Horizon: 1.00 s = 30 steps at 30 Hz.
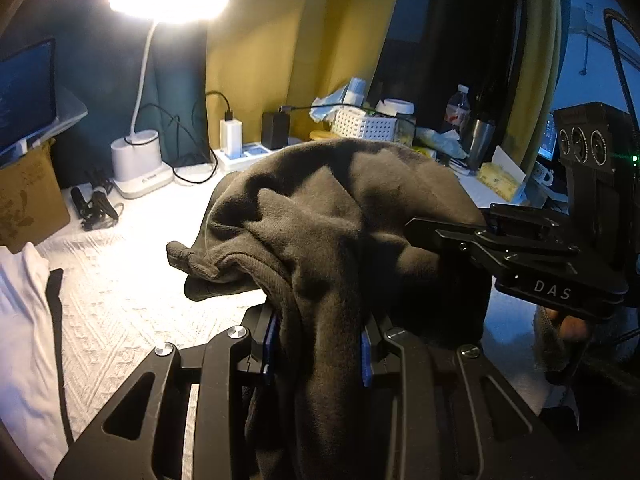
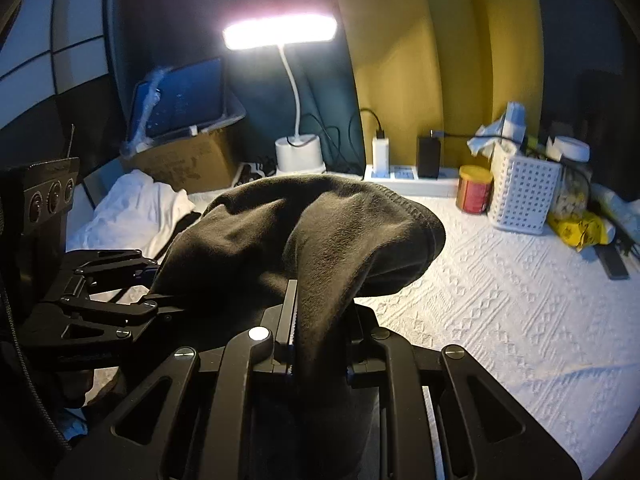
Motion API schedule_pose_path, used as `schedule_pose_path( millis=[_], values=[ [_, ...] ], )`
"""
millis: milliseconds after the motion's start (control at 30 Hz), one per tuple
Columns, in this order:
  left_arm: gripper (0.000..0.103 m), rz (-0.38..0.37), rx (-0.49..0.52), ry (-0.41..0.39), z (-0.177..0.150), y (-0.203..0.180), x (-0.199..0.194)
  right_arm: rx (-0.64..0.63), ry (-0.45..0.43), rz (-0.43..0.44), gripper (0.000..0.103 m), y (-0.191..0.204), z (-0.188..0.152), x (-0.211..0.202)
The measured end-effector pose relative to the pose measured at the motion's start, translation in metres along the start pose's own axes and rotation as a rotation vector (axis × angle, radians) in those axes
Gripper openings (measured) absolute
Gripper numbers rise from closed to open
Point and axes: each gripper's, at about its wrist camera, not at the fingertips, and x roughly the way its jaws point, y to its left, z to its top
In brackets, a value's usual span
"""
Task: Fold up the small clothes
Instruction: 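Lift the folded shirt up off the bedspread with both tools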
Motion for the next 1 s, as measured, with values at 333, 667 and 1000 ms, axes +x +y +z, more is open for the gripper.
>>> schedule_pose_path(
  millis=[333, 667, 1000],
  values=[
    [0.029, 0.02, 0.045, -0.067, -0.001, -0.017, -0.034, -0.033, -0.077, -0.018, 0.018, 0.023, 0.0, -0.039],
    [0.028, 0.025, 0.081, -0.146, -0.003, -0.026, -0.068, -0.073, -0.162, -0.038, 0.018, 0.047, 0.0, -0.08],
    [0.028, 0.023, 0.103, -0.233, 0.003, -0.03, -0.096, -0.115, -0.233, -0.047, 0.017, 0.064, 0.011, -0.114]
  ],
)
